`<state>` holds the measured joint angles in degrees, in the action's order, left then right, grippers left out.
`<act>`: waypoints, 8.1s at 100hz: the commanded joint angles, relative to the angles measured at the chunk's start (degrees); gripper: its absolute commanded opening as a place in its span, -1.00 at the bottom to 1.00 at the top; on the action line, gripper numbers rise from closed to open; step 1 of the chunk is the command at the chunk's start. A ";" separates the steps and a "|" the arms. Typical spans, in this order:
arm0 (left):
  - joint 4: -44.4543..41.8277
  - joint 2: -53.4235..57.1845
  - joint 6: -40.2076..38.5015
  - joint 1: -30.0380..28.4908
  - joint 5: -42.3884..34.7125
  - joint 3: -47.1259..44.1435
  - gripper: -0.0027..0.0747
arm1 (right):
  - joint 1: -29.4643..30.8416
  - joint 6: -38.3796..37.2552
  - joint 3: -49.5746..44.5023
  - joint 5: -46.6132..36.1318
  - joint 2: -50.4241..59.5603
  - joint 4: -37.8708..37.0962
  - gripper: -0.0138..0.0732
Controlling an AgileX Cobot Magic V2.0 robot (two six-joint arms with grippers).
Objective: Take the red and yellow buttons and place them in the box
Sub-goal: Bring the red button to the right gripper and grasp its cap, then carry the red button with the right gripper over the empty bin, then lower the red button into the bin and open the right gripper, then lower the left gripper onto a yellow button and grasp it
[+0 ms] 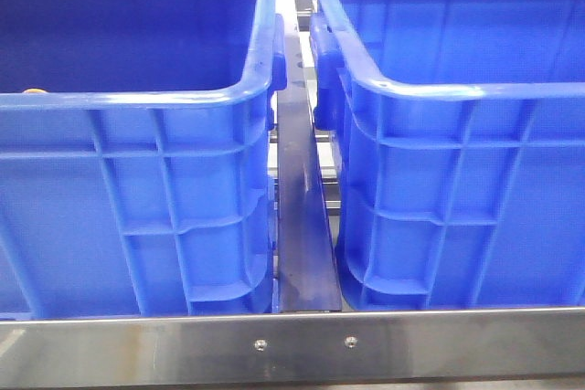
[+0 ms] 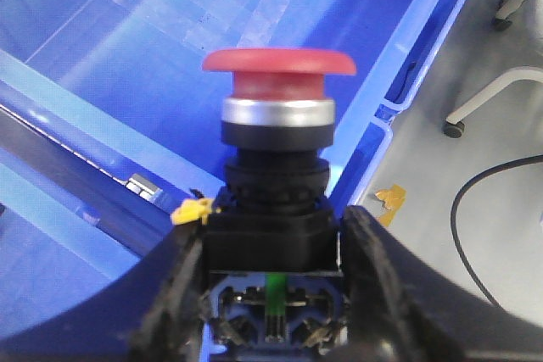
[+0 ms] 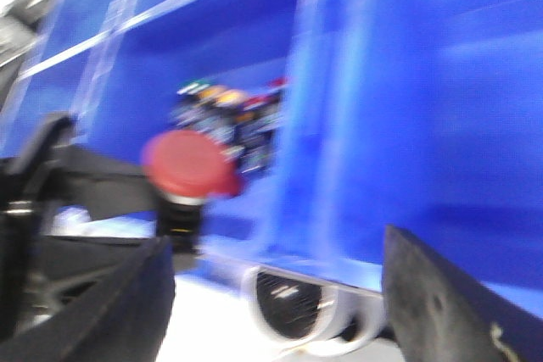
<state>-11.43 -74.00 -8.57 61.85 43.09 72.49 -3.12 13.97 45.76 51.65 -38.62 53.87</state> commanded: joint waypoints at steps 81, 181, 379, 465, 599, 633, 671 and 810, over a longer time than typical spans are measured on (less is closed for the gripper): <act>-0.40 1.85 -0.08 0.37 -3.15 1.47 -0.98 | -10.57 25.59 5.64 6.36 -23.06 29.40 0.46; -0.71 2.86 -2.25 -2.04 -2.65 1.47 0.81 | -10.33 31.23 5.80 -7.25 -21.07 27.76 -0.25; -0.88 41.10 -6.30 -53.31 -9.58 -27.01 -0.98 | -5.36 32.85 17.30 -56.96 -57.08 -1.67 -0.25; -0.88 41.10 -6.30 -53.31 -9.32 -27.01 -0.98 | -4.87 32.85 18.37 -50.44 -56.00 -1.67 0.72; -0.45 41.10 -6.30 -53.31 -8.98 -27.01 -0.98 | 5.26 32.45 -11.13 -34.54 9.01 -4.91 0.63; -0.37 41.10 -6.30 -53.31 -8.94 -27.01 -0.98 | 5.26 32.45 -11.13 -34.82 9.38 -4.91 -0.86; 2.06 41.10 -2.56 -53.31 -7.66 -27.01 -0.42 | 5.26 32.45 -11.13 -34.56 9.38 -4.82 -0.92; 9.92 -15.65 5.85 -53.31 -6.57 -3.57 0.53 | 5.26 32.45 -11.13 -34.56 9.38 -4.82 -0.92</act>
<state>-1.97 -90.33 -2.77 8.63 40.91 66.91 1.69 46.11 33.12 19.79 -29.19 48.12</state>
